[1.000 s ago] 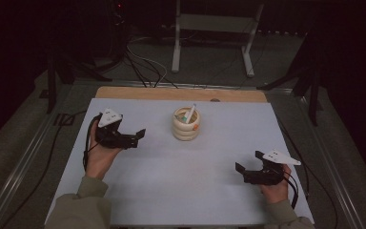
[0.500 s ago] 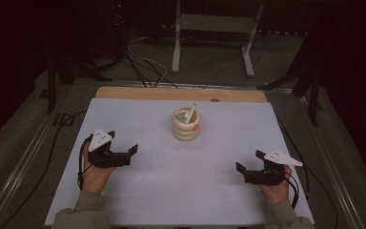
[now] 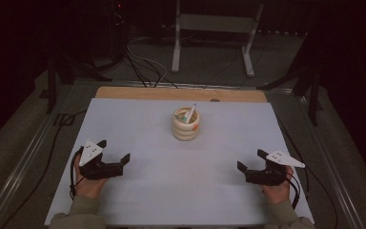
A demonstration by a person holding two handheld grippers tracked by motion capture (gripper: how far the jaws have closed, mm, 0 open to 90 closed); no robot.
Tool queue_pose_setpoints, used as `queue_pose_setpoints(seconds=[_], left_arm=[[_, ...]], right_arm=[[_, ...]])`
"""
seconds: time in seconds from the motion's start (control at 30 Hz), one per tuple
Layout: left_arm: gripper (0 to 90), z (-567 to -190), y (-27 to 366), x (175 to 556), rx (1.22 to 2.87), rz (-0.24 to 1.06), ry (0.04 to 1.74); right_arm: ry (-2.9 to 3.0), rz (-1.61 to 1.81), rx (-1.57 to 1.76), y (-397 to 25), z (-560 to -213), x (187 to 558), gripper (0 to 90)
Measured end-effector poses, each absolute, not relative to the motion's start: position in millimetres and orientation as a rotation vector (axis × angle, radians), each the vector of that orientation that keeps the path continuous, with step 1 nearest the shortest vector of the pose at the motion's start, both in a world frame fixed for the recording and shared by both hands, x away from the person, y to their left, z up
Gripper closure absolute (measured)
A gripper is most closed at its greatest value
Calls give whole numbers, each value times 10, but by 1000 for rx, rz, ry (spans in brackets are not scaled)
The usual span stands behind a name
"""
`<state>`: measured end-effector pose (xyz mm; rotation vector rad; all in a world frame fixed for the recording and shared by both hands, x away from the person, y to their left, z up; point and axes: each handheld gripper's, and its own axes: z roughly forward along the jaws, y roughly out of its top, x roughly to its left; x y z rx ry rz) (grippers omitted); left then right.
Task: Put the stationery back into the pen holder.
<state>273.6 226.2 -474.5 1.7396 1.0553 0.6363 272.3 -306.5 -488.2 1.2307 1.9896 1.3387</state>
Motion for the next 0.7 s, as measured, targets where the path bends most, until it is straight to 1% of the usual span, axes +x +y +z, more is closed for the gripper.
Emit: queue_pose_setpoints(seconds=[0.43,0.7], left_arm=[[3,-4729,2372,2633,1686,675,1074],[3,-4758,2438,2615,1662,675,1086]], right_arm=[[1952,1349,1222,-3089,-4853,2697,6],[1952,1339,1219,-3084,-4855,2697,6]])
